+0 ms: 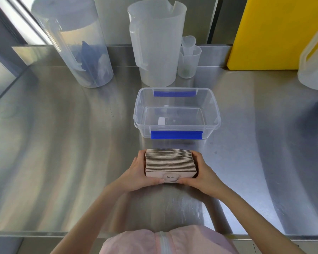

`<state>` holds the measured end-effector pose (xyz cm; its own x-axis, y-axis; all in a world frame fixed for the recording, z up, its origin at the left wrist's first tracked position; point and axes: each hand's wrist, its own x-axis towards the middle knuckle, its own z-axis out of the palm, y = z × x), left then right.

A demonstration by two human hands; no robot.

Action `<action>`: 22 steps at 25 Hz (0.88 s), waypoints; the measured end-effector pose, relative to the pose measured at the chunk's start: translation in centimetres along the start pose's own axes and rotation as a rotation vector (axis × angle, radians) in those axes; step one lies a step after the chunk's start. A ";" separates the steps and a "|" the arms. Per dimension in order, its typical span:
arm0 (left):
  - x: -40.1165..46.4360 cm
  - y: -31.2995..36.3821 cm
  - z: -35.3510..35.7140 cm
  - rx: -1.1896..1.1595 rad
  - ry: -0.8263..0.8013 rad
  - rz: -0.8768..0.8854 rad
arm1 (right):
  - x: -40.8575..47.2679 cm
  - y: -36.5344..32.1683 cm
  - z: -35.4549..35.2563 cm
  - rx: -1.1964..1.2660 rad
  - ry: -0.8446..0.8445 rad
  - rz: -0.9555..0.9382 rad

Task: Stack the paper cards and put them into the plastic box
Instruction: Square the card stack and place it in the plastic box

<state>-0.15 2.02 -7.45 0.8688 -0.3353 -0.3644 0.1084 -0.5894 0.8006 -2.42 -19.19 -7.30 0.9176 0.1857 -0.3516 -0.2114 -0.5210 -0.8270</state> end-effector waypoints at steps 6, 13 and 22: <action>-0.1 2.4 -1.0 -0.372 0.057 0.030 | -0.3 -1.5 -0.7 0.262 -0.014 0.062; -0.2 4.0 -2.9 -0.364 0.054 0.069 | 0.0 -5.5 -3.7 0.193 -0.080 -0.043; 1.2 7.0 -5.9 -0.305 0.055 0.146 | 3.5 -10.7 -5.2 -0.219 -0.223 -0.200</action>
<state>4.50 1.85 0.55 0.9097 -0.3547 -0.2158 0.1132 -0.2880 0.9509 4.80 -17.36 2.59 0.8324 0.4665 -0.2992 0.0641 -0.6172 -0.7842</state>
